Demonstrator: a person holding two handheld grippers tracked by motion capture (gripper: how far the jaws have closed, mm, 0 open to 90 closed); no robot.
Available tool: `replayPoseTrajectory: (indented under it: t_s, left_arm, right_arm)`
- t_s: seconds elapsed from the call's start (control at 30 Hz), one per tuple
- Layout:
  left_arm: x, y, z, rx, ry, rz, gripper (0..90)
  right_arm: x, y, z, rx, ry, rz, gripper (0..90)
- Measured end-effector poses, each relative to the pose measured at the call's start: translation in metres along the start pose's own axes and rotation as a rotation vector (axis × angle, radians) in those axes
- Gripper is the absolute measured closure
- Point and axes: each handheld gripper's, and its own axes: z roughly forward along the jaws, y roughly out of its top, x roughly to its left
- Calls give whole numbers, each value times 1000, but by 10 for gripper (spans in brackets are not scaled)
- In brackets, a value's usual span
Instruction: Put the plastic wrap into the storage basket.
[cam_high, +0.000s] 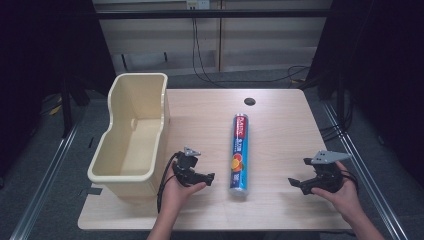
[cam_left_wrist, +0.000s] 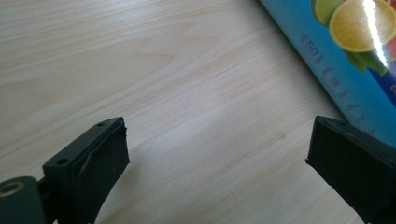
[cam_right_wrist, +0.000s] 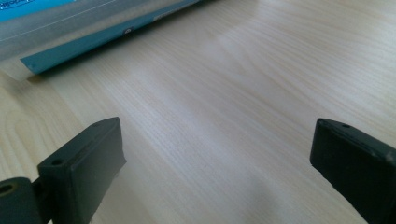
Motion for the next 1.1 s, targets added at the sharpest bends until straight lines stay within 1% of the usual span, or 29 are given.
replayPoseTrajectory:
  t_s: [0.03, 0.1, 0.13, 0.17, 0.2, 0.23, 0.27, 0.3, 0.33, 0.37, 0.4, 0.43, 0.47, 0.5, 0.57, 0.6, 0.63, 0.67, 0.7, 0.73, 0.77, 0.8, 0.83, 0.87, 0.9, 0.93, 0.97, 1.1]
  left_arm:
    - [-2, 2, 2, 5, -2, -8, 47]
    - [-3, 5, 2, 12, -5, -2, 47]
    - [-5, 13, 1, 10, -16, -12, 48]
    - [-5, 13, 1, 10, -16, -12, 48]
    - [-8, 22, -1, 10, -18, -11, 50]
    - [-8, 22, -1, 10, -18, -11, 51]
    - [-10, 31, -2, 20, -23, -11, 51]
    - [-10, 31, -2, 20, -23, -11, 51]
    - [-12, 35, -1, 18, -40, -37, 51]
    - [-12, 39, -1, 27, -53, -38, 51]
    - [-14, 45, 0, 37, -51, -37, 51]
    - [-15, 48, 1, 41, -57, -40, 51]
    - [-15, 48, 1, 41, -57, -40, 51]
    - [-16, 55, 1, 44, -59, -47, 51]
    - [-17, 58, 2, 52, -61, -47, 51]
    - [-17, 64, 2, 65, -65, -43, 51]
    - [-19, 66, 3, 63, -65, -53, 51]
    - [-18, 69, 2, 80, -74, -39, 51]
    - [-19, 71, 3, 76, -68, -43, 51]
    - [-21, 74, 4, 74, -68, -48, 52]
    - [-21, 76, 5, 80, -72, -44, 52]
    - [-23, 78, 7, 76, -68, -52, 52]
    - [-23, 78, 7, 76, -68, -52, 52]
    - [-25, 81, 11, 94, -75, -40, 52]
    - [-25, 81, 11, 94, -75, -40, 52]
    - [-27, 84, 15, 96, -83, -53, 52]
    - [-27, 84, 15, 96, -83, -53, 53]
    - [-31, 91, 24, 115, -84, -45, 54]
  right_arm:
    - [0, -1, 0, 3, 5, 0, 28]
    - [0, -1, -1, 6, 2, -7, 29]
    - [0, -1, -1, 3, 2, -4, 28]
    - [0, -1, -2, -2, 1, 2, 28]
    - [0, 0, -3, -1, 2, 3, 28]
    - [0, 0, -2, 1, 6, 0, 28]
    - [0, 0, -2, 7, 2, -5, 27]
    - [0, 0, -2, 7, 2, -5, 27]
    - [1, 0, -2, 9, -3, -9, 28]
    - [1, 0, -3, 7, -9, -11, 28]
    - [0, 0, -4, -4, -1, 0, 28]
    - [0, 0, -4, -4, -4, 6, 28]
    - [0, 0, -4, -4, -4, 6, 28]
    - [0, -1, -5, 1, -10, 8, 29]
    - [0, -1, -5, 2, -10, 10, 30]
    - [0, -2, -5, 2, -10, 4, 32]
    - [1, -2, -6, 1, -8, 5, 32]
    - [1, -2, -6, -1, -10, 8, 32]
    - [1, -2, -7, -1, -15, 12, 32]
    - [1, -2, -7, 0, -10, 12, 33]
    - [0, -2, -8, -3, -11, 10, 34]
    - [0, -2, -8, -5, -15, 16, 34]
    - [-1, -3, -8, -7, -14, 11, 33]
    - [-1, -3, -8, -8, -13, 13, 34]
    - [-1, -3, -9, -10, -19, 17, 34]
    - [-1, -3, -9, -9, -17, 22, 34]
    - [-1, -3, -9, -9, -17, 22, 34]
    - [-2, -3, -9, -11, -20, 22, 34]
